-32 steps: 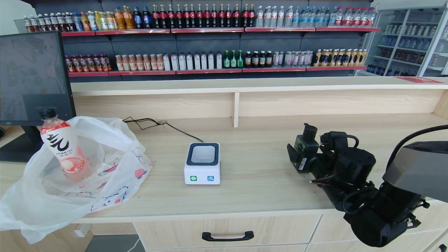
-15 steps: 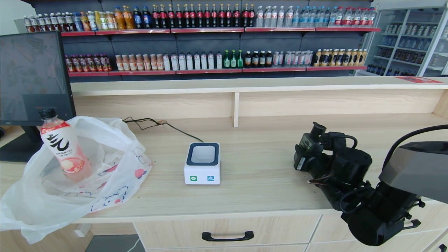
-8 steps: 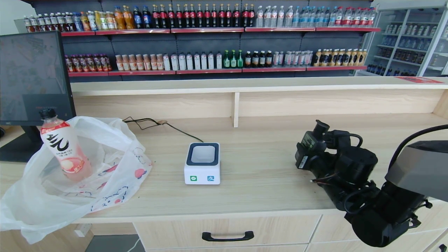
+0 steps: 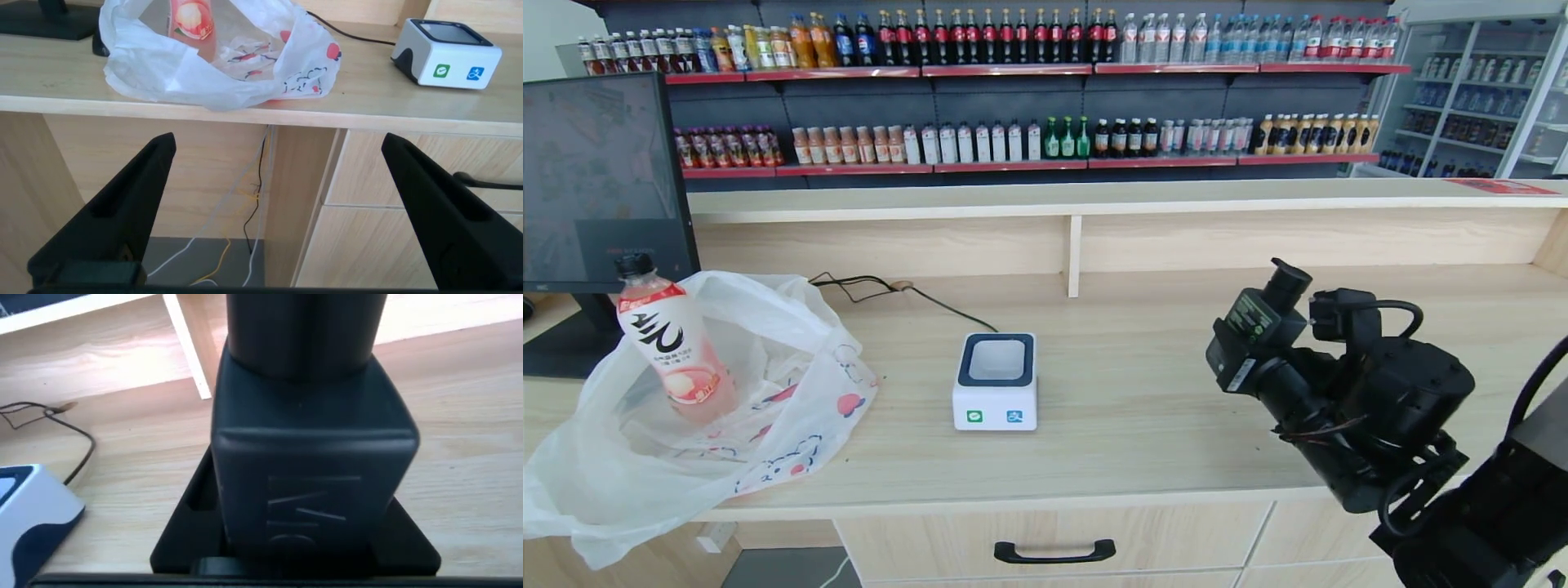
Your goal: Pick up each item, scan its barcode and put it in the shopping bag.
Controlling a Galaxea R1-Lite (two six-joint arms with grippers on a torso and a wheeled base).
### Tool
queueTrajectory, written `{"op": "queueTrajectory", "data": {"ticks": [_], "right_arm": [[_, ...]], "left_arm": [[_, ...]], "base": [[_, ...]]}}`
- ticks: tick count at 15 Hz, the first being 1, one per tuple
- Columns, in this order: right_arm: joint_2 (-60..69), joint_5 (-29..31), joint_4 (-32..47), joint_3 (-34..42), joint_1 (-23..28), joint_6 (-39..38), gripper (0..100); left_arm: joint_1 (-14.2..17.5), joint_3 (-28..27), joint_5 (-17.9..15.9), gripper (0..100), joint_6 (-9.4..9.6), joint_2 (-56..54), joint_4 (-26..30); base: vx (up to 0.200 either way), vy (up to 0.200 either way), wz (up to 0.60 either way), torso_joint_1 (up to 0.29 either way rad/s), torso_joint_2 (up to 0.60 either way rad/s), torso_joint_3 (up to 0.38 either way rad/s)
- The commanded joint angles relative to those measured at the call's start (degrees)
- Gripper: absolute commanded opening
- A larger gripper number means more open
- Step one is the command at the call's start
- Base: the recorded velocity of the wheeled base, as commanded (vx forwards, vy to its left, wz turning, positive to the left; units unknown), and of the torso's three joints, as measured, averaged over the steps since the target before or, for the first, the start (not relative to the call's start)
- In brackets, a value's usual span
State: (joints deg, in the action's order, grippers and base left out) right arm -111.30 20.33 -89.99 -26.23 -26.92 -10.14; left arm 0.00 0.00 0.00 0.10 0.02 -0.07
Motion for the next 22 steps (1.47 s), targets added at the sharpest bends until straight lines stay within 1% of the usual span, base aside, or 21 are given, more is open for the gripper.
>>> {"op": "queueTrajectory", "data": {"ticks": [1, 2, 6, 9, 11, 12, 14, 18, 22], "right_arm": [[7.5, 0.06, -0.01, 5.49, -3.41, -0.84, 0], [9.52, -0.03, -0.01, 7.69, -5.08, -0.84, 0], [12.95, -0.03, -0.01, 9.97, -13.42, -1.55, 0], [13.74, -0.03, -0.01, 8.22, -21.07, -6.29, 0], [15.76, -0.29, -0.01, 6.9, -27.66, -9.46, 0], [16.91, -1.44, -0.01, 6.9, -29.51, -10.86, 0], [18.75, -5.22, -0.01, 6.9, -30.21, -13.94, 0], [22.62, -16.55, -0.01, 6.99, -29.86, -18.95, 0], [22.62, -17.61, -0.01, 6.02, -29.68, -20.97, 0]], "left_arm": [[0.0, 0.0, 0.0, 100, -0.01, -0.02, -0.01], [0.0, 0.0, 0.0, 100, -0.01, -0.02, -0.01], [0.0, 0.0, 0.0, 100, -0.01, -0.02, -0.01], [0.0, 0.0, 0.0, 100, -0.1, -0.02, -0.01], [0.0, 0.0, 0.0, 100, -0.1, -0.02, -0.01], [0.0, 0.0, 0.0, 100, -0.1, -0.02, -0.01], [0.0, 0.0, 0.0, 100, -0.01, -0.02, -0.01], [0.0, 0.0, 0.0, 100, -0.1, -0.02, -0.01], [0.0, 0.0, -0.09, 100, 0.08, -0.02, -0.01]], "base": [[0.0, 0.0, 0.0, 0.0, 0.0, 0.0], [0.0, 0.0, 0.0, 0.0, 0.0, 0.0], [0.0, 0.0, 0.0, 0.0, 0.0, 0.0], [0.0, 0.0, 0.0, 0.0, 0.0, 0.0], [0.0, 0.0, 0.0, 0.0, 0.0, 0.0], [0.0, 0.0, 0.0, 0.0, 0.0, 0.0], [0.0, 0.0, 0.0, 0.0, 0.0, 0.0], [0.0, 0.0, 0.0, 0.0, 0.0, 0.0], [0.0, 0.0, 0.0, 0.0, 0.0, 0.0]]}}
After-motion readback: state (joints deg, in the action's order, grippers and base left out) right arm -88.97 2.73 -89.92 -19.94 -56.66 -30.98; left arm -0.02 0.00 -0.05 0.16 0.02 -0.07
